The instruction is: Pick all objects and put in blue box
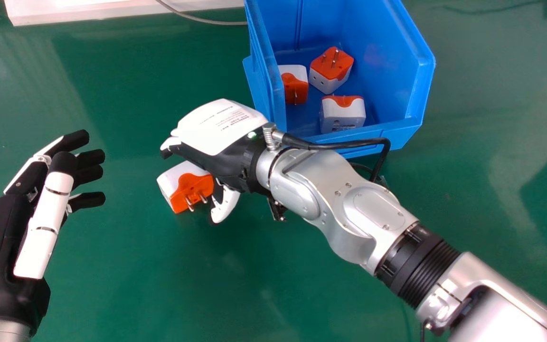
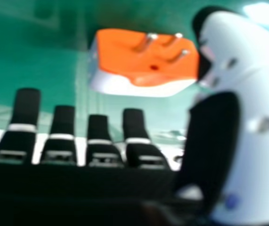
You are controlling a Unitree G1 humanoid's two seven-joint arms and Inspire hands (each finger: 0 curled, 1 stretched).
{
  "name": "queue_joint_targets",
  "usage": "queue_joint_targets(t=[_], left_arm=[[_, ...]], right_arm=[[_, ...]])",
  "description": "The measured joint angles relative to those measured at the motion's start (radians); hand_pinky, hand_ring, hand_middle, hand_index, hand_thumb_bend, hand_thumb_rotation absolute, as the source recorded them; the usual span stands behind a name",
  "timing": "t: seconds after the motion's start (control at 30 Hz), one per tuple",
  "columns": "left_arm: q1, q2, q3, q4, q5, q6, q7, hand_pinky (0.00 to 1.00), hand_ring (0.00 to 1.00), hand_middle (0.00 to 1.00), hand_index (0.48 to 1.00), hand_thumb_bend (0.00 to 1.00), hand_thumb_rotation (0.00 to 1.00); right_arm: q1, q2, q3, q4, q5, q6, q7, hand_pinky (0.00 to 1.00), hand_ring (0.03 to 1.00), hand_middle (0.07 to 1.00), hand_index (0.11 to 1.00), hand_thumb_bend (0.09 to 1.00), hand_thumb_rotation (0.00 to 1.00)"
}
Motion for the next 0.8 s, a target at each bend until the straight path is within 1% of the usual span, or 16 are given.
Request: queue_joint_targets(t=[0.1, 0.23, 0.3, 0.4, 0.57, 0.7, 0.8], left_arm=[[0.001, -0.001, -0.003, -0.006, 0.006, 0.004, 0.0, 0.7, 0.79, 0.79, 0.815, 0.6, 0.85], [0.006, -0.002, -0.007, -0.016, 0.007, 0.005, 0.002, 0.7, 0.79, 0.79, 0.817, 0.6, 0.85], [0.008, -0.003, -0.008, -0.023, 0.008, 0.008, 0.004, 0.7, 0.79, 0.79, 0.818, 0.6, 0.85], [0.011, -0.004, -0.011, -0.033, 0.008, 0.017, 0.013, 0.7, 0.79, 0.79, 0.819, 0.61, 0.86], [0.018, -0.005, -0.022, -0.036, 0.008, 0.019, 0.016, 0.71, 0.8, 0.79, 0.821, 0.61, 0.86], [0.021, -0.005, -0.028, -0.045, 0.008, 0.025, 0.017, 0.71, 0.8, 0.79, 0.824, 0.61, 0.86], [0.027, -0.008, -0.032, -0.063, 0.008, 0.027, 0.019, 0.71, 0.8, 0.79, 0.825, 0.61, 0.86]], right_arm=[[-0.011, 0.008, 0.006, 0.024, 0.0, -0.006, -0.001, 0.71, 0.864, 0.909, 0.839, 0.443, 0.18], [-0.014, 0.009, 0.01, 0.042, 0.0, -0.013, -0.008, 0.7, 0.849, 0.893, 0.822, 0.428, 0.16], [-0.018, 0.008, 0.01, 0.05, 0.0, -0.013, -0.011, 0.7, 0.847, 0.89, 0.82, 0.426, 0.16], [-0.02, 0.006, 0.011, 0.059, 0.0, -0.016, -0.012, 0.69, 0.844, 0.887, 0.814, 0.422, 0.15], [-0.022, -0.001, 0.024, 0.064, -0.004, -0.022, -0.015, 0.68, 0.839, 0.88, 0.806, 0.427, 0.13], [-0.023, -0.005, 0.029, 0.064, -0.004, -0.03, -0.021, 0.67, 0.828, 0.866, 0.788, 0.428, 0.05], [-0.025, -0.004, 0.03, 0.071, -0.004, -0.029, -0.023, 0.67, 0.824, 0.861, 0.782, 0.428, 0.03]])
